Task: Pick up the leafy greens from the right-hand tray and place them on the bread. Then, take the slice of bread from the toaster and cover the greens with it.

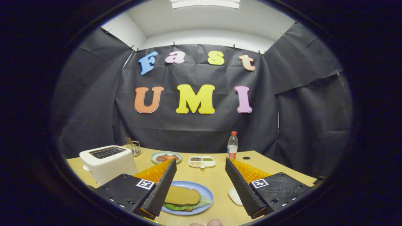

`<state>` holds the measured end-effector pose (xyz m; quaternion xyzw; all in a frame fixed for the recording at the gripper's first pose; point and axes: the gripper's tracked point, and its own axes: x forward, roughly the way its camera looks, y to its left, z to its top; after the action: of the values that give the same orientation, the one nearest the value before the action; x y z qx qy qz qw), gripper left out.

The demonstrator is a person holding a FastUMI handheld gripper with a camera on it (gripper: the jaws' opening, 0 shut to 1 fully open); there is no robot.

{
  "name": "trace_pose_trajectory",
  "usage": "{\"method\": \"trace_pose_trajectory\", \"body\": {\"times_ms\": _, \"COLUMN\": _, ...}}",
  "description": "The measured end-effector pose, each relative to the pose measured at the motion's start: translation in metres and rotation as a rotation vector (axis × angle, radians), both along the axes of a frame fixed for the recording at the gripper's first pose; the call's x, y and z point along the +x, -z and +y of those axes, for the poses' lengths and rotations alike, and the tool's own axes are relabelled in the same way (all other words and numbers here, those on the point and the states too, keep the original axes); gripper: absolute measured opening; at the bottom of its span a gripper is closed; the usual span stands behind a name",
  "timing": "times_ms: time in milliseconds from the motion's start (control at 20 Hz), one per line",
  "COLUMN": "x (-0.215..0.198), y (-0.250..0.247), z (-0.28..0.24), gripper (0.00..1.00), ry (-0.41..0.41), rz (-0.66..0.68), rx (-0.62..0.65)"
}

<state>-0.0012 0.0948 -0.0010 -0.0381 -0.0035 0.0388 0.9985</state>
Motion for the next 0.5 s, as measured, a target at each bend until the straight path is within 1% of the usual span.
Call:
{"method": "trace_pose_trajectory", "body": {"times_ms": 250, "x": -0.033, "y": -0.053, "z": -0.008, "gripper": 0.95, "ry": -0.047, "rz": -0.040, "rx": -0.061}}
{"method": "trace_pose_trajectory", "body": {"times_ms": 350, "x": -0.043, "y": -0.077, "z": -0.027, "gripper": 0.95, "ry": -0.029, "rz": -0.068, "rx": -0.050}}
{"method": "trace_pose_trajectory", "body": {"times_ms": 500, "x": -0.054, "y": -0.090, "z": -0.047, "gripper": 0.95, "ry": 0.006, "rz": -0.105, "rx": -0.008}}
